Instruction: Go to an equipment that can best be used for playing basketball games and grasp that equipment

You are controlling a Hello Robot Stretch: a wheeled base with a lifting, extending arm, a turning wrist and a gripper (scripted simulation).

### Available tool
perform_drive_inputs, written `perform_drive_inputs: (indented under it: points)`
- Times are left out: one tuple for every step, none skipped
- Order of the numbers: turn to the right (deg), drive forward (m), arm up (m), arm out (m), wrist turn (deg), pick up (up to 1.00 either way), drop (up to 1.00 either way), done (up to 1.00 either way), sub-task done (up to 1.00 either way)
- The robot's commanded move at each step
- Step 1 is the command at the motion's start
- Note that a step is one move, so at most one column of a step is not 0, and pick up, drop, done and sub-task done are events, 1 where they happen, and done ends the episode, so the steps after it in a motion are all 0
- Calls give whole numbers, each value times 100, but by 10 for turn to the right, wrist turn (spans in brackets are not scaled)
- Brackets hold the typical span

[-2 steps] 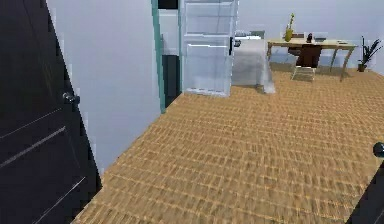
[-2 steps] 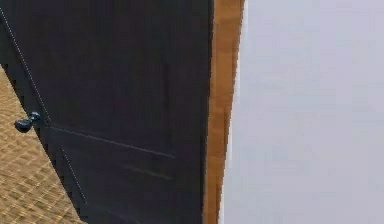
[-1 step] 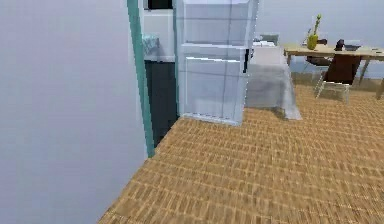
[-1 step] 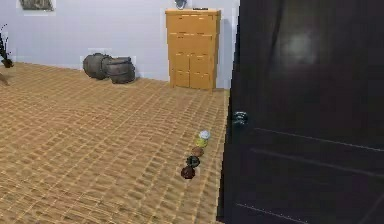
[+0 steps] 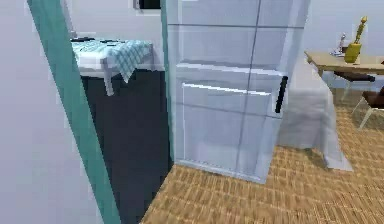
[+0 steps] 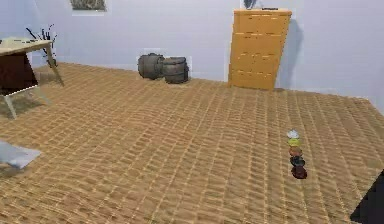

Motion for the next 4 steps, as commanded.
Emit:
perform_drive_inputs:
  points:
    - [0, 95, 0, 0, 0, 0, 0, 0, 0]
    - [-450, 0, 0, 0, 0, 0, 0, 0, 0]
    - [-180, 0, 0, 0, 0, 0, 0, 0, 0]
    - [0, 25, 0, 0, 0, 0, 0, 0, 0]
